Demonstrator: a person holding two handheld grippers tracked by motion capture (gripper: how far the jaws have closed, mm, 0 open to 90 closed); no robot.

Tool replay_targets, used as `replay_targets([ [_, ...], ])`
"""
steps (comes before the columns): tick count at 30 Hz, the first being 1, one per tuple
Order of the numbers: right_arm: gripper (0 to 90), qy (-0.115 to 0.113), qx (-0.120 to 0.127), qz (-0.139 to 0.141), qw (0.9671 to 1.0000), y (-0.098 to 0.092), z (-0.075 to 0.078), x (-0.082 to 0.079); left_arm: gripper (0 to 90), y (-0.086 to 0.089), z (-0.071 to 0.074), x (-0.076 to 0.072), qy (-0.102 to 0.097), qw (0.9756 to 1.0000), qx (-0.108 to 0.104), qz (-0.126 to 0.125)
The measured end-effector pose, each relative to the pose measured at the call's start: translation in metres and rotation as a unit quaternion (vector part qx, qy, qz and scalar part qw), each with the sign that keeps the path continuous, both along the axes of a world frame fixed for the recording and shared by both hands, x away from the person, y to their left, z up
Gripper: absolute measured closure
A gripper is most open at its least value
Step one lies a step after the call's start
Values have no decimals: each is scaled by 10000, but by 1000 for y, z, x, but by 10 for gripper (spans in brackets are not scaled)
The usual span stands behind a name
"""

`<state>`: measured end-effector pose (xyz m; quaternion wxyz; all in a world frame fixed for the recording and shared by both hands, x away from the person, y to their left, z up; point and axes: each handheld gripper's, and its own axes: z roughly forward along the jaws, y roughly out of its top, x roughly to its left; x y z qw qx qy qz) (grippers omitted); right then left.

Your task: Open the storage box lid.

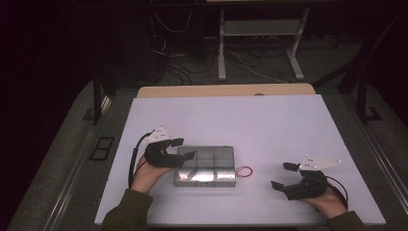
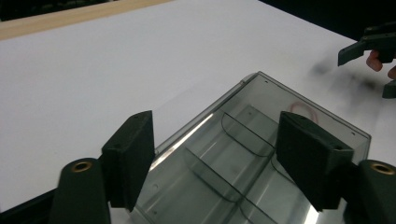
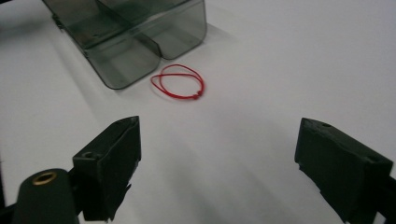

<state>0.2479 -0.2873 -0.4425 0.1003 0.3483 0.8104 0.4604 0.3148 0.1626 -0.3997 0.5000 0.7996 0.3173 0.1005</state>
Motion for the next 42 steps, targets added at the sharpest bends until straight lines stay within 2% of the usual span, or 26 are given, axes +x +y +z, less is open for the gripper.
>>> replay_targets([
  [2,150,9,47,62,10000,3,2,-1,223,2,-1,-5,-29,10000,33,-8],
  [6,249,56,148,234,9996,11,5,-4,178,8,-3,-15,-127,9999,25,-30],
  [9,343,121,154,416,9989,16,5,-4,158,13,-5,-21,-183,9998,68,-31],
  [13,507,203,242,647,9974,26,7,-5,144,21,-8,-28,-189,9998,19,11],
  [19,659,230,239,969,9947,45,7,-6,139,28,-11,-39,-255,9996,-9,81],
  [25,725,176,157,1159,9930,59,8,-8,138,31,-14,-43,-235,9997,-29,99],
  [30,820,234,196,1265,9915,65,8,-7,138,31,-15,-45,-246,9997,4,89],
  [36,884,193,153,1466,9889,86,6,-10,138,32,-16,-45,-251,9996,-10,120],
  [42,893,180,156,1592,9870,109,6,-10,124,32,-17,-45,-257,9996,-1,124],
])
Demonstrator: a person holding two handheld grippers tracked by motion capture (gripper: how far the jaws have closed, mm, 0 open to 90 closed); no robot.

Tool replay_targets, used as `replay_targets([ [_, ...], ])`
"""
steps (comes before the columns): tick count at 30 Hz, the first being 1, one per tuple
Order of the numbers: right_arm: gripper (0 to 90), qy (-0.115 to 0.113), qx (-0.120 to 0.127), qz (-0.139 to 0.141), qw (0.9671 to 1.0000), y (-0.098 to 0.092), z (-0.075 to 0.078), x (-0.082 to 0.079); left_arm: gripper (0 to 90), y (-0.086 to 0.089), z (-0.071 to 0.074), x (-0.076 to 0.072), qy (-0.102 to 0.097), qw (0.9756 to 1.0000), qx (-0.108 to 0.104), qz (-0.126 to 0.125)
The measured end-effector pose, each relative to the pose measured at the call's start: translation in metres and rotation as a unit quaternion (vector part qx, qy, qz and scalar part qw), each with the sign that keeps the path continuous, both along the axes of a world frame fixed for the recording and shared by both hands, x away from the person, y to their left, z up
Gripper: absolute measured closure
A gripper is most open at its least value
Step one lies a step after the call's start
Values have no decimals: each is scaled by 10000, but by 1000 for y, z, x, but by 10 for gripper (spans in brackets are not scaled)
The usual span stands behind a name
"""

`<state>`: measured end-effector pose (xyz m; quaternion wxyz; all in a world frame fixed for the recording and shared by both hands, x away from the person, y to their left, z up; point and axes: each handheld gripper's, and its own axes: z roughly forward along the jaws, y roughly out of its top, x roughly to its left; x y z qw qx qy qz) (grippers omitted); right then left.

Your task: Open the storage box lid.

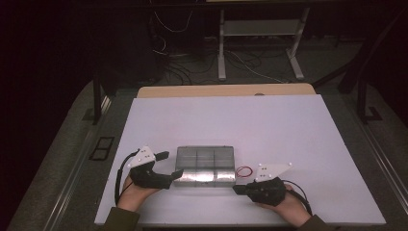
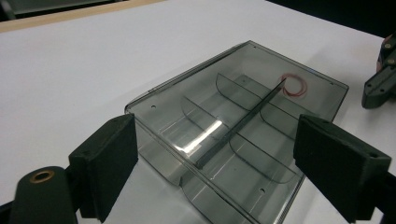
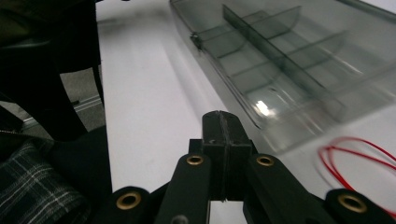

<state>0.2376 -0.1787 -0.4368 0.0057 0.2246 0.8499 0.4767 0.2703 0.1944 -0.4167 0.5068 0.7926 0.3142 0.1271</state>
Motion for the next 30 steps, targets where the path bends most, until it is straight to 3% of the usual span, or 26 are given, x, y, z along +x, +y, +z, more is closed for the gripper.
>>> replay_targets([
  [8,893,-25,-91,179,9998,37,-6,0,104,0,0,1,19,10000,-30,27],
  [17,893,-124,-239,57,9996,69,-13,2,104,0,0,0,12,10000,-68,25],
  [30,893,-213,-362,-41,9991,83,-18,4,104,0,0,0,9,10000,-86,25],
])
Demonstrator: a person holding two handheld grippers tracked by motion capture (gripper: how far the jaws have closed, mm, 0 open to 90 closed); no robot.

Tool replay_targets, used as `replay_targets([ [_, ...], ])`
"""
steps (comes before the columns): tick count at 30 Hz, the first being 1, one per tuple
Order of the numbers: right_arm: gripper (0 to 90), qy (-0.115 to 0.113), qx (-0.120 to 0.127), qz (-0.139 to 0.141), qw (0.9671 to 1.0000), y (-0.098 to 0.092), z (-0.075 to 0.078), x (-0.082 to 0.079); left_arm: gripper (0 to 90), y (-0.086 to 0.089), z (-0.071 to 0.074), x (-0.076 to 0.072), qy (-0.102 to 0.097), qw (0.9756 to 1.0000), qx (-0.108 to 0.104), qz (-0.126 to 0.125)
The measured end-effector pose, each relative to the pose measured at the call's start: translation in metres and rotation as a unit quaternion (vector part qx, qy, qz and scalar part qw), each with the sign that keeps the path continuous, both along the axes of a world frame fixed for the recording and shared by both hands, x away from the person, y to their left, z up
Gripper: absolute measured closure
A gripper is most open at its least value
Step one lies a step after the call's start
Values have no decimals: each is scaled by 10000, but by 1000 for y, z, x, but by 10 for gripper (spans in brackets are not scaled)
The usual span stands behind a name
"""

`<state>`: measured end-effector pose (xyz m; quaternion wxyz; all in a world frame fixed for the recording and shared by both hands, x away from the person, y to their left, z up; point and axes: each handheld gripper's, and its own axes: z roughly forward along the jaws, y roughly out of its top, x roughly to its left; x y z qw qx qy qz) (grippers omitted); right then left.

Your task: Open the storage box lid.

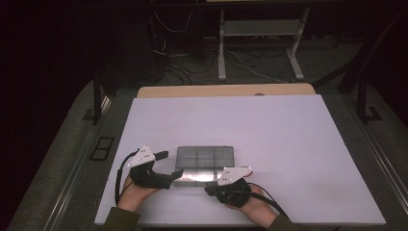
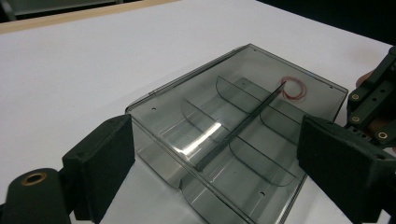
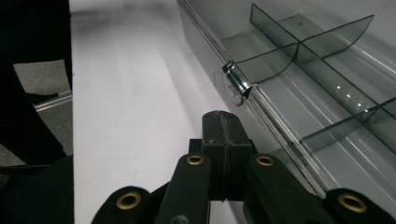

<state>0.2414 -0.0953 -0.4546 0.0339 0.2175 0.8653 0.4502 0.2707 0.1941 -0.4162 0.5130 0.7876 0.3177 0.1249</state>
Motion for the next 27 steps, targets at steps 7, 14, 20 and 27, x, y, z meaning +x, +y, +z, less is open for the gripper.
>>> replay_targets([
  [7,893,-41,-20,-50,10000,2,-1,0,104,0,0,0,3,10000,-1,-5],
  [14,894,-96,-48,-125,9999,3,-1,0,104,0,1,0,-19,10000,-11,-9],
  [20,894,-269,223,-141,9993,1,10,-3,104,2,2,0,-32,10000,-40,22],
  [27,894,-296,314,-160,9989,-2,13,-1,105,7,5,-2,-81,9999,-97,86],
])
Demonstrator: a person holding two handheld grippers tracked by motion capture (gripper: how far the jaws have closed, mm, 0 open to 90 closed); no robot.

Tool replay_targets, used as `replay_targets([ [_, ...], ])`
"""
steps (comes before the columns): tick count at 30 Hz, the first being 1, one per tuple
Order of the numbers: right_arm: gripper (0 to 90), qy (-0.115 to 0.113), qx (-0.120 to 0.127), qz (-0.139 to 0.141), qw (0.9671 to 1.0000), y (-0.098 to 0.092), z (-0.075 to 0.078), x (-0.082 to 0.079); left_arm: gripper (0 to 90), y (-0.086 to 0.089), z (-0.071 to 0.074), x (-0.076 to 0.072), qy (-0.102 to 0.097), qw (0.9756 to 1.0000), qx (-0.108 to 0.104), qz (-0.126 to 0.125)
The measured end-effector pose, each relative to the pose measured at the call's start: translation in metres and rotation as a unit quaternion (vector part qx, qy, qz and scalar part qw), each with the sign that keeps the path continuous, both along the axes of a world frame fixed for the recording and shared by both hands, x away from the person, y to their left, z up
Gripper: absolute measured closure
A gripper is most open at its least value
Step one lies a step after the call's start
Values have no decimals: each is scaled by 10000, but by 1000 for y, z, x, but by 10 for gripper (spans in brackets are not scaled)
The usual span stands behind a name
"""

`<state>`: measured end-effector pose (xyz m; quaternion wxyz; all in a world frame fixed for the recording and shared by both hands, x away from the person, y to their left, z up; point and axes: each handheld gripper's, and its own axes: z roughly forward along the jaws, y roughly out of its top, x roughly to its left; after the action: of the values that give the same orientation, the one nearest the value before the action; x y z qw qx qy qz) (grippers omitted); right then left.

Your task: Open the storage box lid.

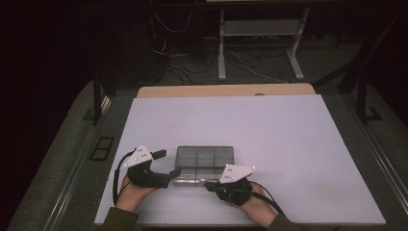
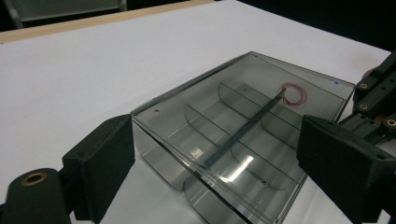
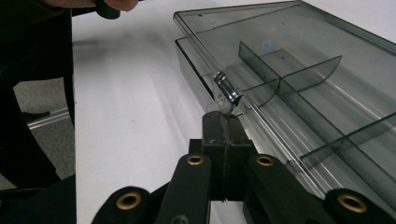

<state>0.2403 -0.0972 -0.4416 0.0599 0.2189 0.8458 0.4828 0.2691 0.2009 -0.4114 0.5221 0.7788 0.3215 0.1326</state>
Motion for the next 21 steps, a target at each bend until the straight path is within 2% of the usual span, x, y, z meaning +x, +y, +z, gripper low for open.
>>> replay_targets([
  [9,894,-9,103,1,9999,-2,7,1,145,20,0,-14,-12,9999,-70,96],
  [12,894,-27,113,5,9999,-2,9,1,200,28,-3,-18,21,10000,-25,67],
  [18,893,-55,152,24,9999,-3,11,2,461,29,-12,-23,204,9992,277,-195],
  [21,893,-49,156,29,9999,-3,13,2,613,23,-14,-22,326,9983,313,-378],
])
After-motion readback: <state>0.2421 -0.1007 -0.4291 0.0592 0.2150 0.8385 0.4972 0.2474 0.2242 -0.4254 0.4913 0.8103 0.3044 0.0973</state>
